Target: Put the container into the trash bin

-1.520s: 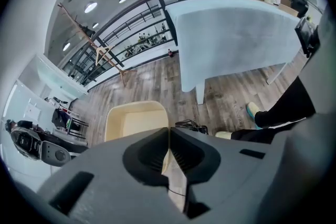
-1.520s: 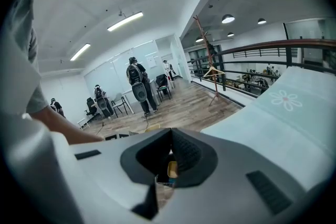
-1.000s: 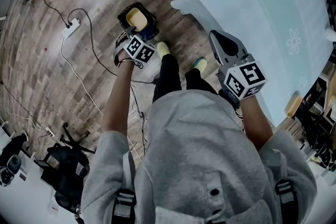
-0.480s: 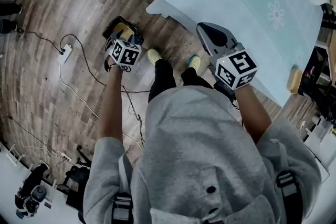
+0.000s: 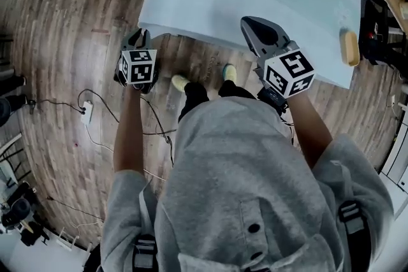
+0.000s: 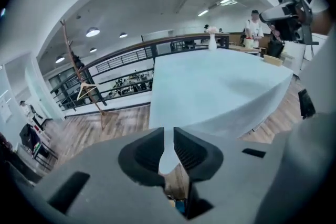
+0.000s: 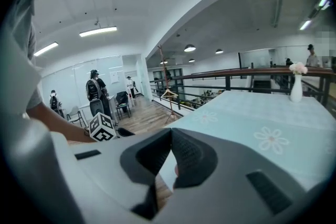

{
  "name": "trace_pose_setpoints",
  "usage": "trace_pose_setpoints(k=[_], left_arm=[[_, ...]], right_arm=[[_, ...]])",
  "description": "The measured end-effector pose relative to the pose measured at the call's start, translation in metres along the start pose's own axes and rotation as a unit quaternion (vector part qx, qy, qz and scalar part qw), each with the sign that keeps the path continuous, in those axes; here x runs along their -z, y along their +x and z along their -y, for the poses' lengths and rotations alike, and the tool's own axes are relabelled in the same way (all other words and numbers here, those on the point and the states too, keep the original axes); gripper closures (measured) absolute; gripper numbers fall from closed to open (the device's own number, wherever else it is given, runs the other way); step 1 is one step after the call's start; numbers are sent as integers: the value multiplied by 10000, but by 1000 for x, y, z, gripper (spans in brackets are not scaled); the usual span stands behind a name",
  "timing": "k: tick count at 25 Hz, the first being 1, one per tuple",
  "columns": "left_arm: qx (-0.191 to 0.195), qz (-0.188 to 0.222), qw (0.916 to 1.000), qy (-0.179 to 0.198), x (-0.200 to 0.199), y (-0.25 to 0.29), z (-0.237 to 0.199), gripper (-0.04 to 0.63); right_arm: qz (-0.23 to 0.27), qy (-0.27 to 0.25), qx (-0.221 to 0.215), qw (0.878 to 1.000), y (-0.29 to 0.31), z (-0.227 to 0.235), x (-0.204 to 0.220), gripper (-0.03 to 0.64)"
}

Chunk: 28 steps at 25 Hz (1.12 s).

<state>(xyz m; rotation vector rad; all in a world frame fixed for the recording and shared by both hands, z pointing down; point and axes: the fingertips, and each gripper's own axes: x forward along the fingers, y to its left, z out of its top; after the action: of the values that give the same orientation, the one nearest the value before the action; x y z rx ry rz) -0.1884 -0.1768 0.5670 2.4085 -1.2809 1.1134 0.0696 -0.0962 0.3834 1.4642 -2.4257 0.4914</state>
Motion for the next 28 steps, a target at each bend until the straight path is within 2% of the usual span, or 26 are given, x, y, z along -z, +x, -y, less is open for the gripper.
trace_pose_setpoints(k=[6,11,16,18,22,25,28], left_arm=[[605,272,9947,791,-76,27,75,525],[1223,541,9770,1658,-154,47,176,518],[1759,722,9595,2077,-199,54,274,497],[1993,815,9496,2279,-218,57,314,491],[2466,995,9239,2750,-251,59,402,480],[2780,1034,9055,3034,-267,61,464,476],[2999,1039,8908,3252,-277,63,515,472]], right_arm=[[244,298,774,9963,-66,64,13,592],[530,676,1556,9841,-148,123,32,592],[678,935,2050,9719,-202,169,54,592],[767,1027,2230,9664,-220,185,59,592],[904,1191,2616,9535,-265,211,75,592],[968,1349,2899,9425,-301,234,91,592],[1027,1494,3136,9321,-333,253,108,592]])
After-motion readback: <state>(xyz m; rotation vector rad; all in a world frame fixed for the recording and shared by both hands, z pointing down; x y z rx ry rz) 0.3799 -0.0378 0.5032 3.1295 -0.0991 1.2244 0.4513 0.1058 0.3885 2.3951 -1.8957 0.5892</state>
